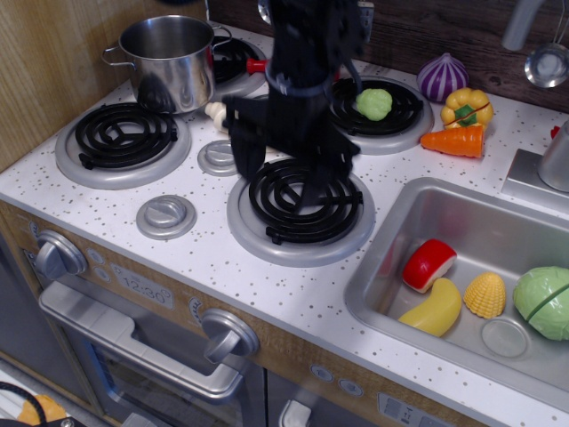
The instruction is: Put broccoli in pot or pan
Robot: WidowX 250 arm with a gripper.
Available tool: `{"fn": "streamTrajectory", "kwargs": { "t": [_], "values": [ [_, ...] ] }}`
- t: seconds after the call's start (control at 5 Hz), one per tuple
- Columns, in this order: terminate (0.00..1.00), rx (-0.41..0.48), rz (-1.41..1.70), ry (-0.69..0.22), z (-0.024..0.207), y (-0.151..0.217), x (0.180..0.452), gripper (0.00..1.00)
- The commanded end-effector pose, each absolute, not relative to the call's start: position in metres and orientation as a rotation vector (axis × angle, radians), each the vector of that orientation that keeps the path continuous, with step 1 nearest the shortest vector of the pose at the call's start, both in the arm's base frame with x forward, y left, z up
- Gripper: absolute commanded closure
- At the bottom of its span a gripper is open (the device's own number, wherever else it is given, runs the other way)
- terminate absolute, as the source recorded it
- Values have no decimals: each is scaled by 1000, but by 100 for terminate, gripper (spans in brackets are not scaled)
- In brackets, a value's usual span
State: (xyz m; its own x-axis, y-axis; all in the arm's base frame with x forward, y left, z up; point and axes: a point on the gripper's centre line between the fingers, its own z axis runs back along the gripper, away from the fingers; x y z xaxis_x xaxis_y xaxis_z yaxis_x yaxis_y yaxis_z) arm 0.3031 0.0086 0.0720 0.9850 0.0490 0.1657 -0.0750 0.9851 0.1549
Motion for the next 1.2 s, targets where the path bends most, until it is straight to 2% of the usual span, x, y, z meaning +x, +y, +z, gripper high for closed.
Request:
{"fn": "streamTrajectory", "kwargs": {
  "t": [0.0, 0.2, 0.4, 0.6, 1.0],
  "values": [
    [0, 197, 6, -305, 89, 36, 374, 0],
    [0, 209, -45, -394, 88, 36, 413, 0],
    [0, 188, -68, -471, 79, 34, 439, 0],
    [0, 185, -110, -549, 72, 38, 459, 0],
    [0, 142, -176, -611, 68, 40, 481, 0]
  ]
}}
